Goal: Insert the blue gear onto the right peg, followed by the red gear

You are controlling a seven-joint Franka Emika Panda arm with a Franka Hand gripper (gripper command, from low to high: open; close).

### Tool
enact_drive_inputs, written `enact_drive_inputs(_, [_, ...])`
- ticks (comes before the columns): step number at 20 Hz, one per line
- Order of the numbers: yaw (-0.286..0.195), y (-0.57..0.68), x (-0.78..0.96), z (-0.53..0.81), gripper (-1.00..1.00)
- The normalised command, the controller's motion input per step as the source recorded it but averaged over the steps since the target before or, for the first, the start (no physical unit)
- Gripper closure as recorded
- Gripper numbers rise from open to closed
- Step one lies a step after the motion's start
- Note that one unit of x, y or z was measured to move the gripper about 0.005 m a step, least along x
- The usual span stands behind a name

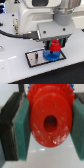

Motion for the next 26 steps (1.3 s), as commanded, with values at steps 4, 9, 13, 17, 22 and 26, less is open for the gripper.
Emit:
enact_drive_inputs(4, [0.0,-0.22,0.11,-0.11,1.0])
enact_drive_inputs(9, [0.0,-0.24,0.15,-0.26,1.0])
enact_drive_inputs(13, [0.0,-0.05,0.21,-0.14,1.0])
enact_drive_inputs(17, [0.0,0.01,0.13,-0.03,1.0])
enact_drive_inputs(22, [0.0,0.15,0.01,0.41,-1.0])
enact_drive_inputs(26, [0.0,0.15,0.0,0.58,-1.0])
